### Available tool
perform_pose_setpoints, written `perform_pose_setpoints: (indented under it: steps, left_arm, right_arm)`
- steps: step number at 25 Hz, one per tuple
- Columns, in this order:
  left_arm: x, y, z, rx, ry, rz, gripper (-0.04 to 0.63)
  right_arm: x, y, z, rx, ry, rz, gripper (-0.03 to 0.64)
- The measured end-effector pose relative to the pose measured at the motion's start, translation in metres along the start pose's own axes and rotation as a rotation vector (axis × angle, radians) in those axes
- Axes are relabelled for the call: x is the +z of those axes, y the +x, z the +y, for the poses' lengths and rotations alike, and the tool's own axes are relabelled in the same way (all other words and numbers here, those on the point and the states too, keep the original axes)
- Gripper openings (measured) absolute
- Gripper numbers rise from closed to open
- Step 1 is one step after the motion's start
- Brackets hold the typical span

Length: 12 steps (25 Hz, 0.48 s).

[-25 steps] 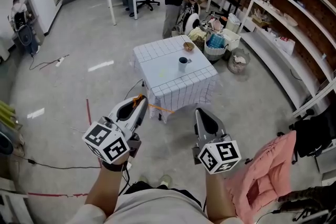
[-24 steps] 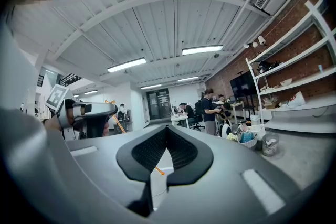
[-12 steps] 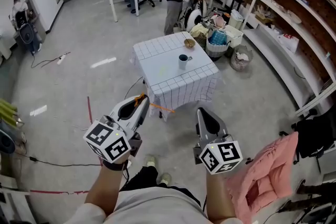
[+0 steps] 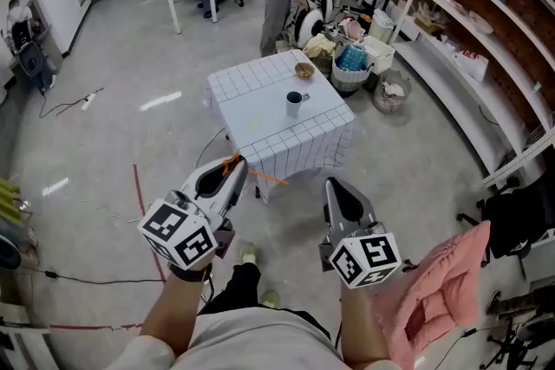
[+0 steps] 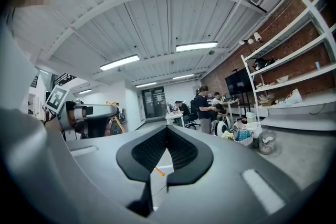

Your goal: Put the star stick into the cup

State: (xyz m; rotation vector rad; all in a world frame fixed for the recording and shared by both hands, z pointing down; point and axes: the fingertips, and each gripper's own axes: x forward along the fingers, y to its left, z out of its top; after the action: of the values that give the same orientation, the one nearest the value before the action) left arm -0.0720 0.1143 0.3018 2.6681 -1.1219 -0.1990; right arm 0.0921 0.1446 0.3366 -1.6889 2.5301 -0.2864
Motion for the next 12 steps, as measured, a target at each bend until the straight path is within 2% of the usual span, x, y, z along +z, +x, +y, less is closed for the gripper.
perform_pose_setpoints:
  steps: [12]
  left_arm:
    - [0.002, 0.088, 0.103, -0.045, -0.008, 0.041, 0.021]
  right_arm:
    - [-0.003, 0.118, -0.033, -0.06, 0.0, 0.026, 0.012]
